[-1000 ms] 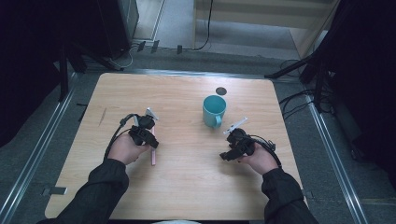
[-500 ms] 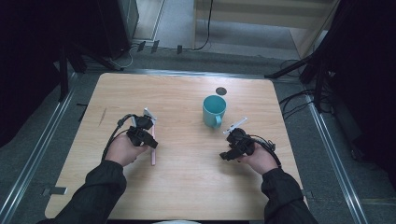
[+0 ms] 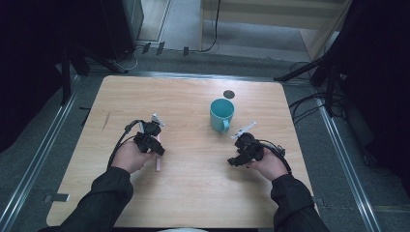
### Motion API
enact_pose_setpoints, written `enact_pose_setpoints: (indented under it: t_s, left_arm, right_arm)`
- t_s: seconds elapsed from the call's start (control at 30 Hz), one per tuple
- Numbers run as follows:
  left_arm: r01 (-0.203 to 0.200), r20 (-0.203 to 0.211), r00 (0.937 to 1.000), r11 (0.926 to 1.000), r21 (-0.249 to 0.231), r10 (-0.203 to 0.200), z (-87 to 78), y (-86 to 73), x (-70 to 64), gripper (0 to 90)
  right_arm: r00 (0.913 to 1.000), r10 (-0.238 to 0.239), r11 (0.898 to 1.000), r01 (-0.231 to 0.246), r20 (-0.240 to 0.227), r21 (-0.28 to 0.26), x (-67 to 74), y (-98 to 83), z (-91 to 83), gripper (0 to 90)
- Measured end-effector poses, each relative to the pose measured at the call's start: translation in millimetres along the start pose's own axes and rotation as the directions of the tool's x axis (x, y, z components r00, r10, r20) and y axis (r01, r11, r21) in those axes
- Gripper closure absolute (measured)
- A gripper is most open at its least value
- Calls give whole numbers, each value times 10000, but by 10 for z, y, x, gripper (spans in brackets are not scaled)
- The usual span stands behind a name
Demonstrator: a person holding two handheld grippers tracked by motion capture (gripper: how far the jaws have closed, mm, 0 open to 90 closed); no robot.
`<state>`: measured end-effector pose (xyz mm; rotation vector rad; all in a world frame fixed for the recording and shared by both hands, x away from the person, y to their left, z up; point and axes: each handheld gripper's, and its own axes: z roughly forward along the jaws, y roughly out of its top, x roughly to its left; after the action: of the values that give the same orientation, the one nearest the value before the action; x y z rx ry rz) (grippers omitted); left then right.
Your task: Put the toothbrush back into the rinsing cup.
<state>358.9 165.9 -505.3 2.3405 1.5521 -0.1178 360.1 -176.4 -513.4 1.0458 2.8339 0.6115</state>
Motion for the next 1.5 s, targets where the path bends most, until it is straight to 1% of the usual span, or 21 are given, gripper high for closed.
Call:
enact_pose_setpoints:
  t_s: [0.23, 0.27, 0.3, 0.37, 0.5, 0.53, 0.6, 0.7, 0.77, 0.83, 0.87, 0.9, 0.93, 0.97, 1.0, 1.03, 1.1, 1.2, 1.3, 1.4, 1.5]
  left_arm:
    - [133, -67, 9999, 9999, -48, -133, -20, -58, 78, 872]
    - [87, -128, 9999, 10000, 1, -87, -23, -65, 84, 871]
    - [-82, -350, 9993, 9999, 108, 86, -20, -80, 90, 866]
    - [-141, -430, 9990, 9998, 171, 148, -20, -90, 97, 865]
    - [-43, -558, 9984, 9999, 155, 52, -48, -125, 166, 861]
    - [-40, -541, 9985, 9998, 199, 51, -58, -128, 181, 860]
    - [49, -559, 9984, 9999, 95, -44, -69, -142, 211, 857]
    - [70, -327, 9994, 10000, -37, -71, -91, -158, 232, 846]
    - [-33, -265, 9996, 9998, -173, 28, -118, -162, 226, 815]
    - [-331, -268, 9991, 9987, -392, 321, -165, -163, 212, 794]
    - [-560, -383, 9978, 9972, -503, 541, -202, -158, 204, 768]
    - [-700, -504, 9965, 9959, -579, 672, -229, -149, 205, 694]
    - [-706, -564, 9961, 9958, -581, 673, -250, -139, 206, 694]
    - [-722, -657, 9955, 9952, -655, 679, -272, -122, 218, 670]
    - [-770, -811, 9941, 9952, -605, 719, -281, -107, 231, 653]
    - [-645, -946, 9937, 9969, -447, 600, -277, -86, 241, 612]
    - [-543, -1162, 9918, 9985, -21, 537, -250, -31, 277, 600]
    - [-504, -1341, 9896, 9987, 80, 511, -212, 31, 297, 588]
    - [-708, -1544, 9852, 9970, 319, 749, -164, 91, 301, 588]
    - [-722, -1456, 9863, 9964, 449, 781, -131, 128, 290, 594]
    - [-737, -1497, 9853, 9953, 629, 824, -88, 162, 271, 601]
  right_arm:
    - [10000, -5, 10000, 5, 14, 4, 3, 2, 1, 372]
    - [10000, -4, 10000, 4, 13, 4, 3, 2, 1, 372]
    - [10000, 1, 10000, -1, 15, 6, 3, 2, 1, 371]
    - [10000, -4, 10000, 4, 19, 9, 3, 2, 1, 371]
    - [10000, 2, 10000, -2, 13, 0, 2, 2, 2, 371]
    - [10000, 24, 10000, -24, 7, -9, 3, 3, 3, 371]
    - [10000, 17, 10000, -17, 18, -1, 5, 3, 2, 370]
    - [10000, 17, 10000, -17, 20, -1, 5, 4, 3, 369]
    - [10000, -2, 10000, 2, 27, 7, 3, 3, 2, 369]
    - [10000, 3, 10000, -3, 29, 9, 3, 1, 1, 370]
    - [10000, -6, 10000, 7, 33, -22, 1, -1, 3, 369]
    - [10000, 23, 10000, -23, 23, -8, -2, -3, 1, 370]
    - [10000, 23, 10000, -23, 23, -8, -2, -3, 1, 370]
    - [10000, 26, 10000, -26, 20, -10, -4, -3, 1, 370]
    - [10000, 22, 10000, -22, 17, -17, -4, -3, 2, 369]
    - [10000, 17, 10000, -17, 43, -3, -1, -2, 1, 368]
    - [10000, 31, 10000, -31, 41, 4, 1, -1, 1, 367]
    - [10000, 2, 10000, -2, 53, -14, 1, -3, 2, 367]
    - [10000, 50, 10000, -50, 61, -6, 4, -10, -1, 366]
    - [10000, 57, 10000, -57, 70, -21, -2, -26, -7, 365]
    - [9999, 118, 9999, -118, 61, -26, -4, -43, -15, 365]
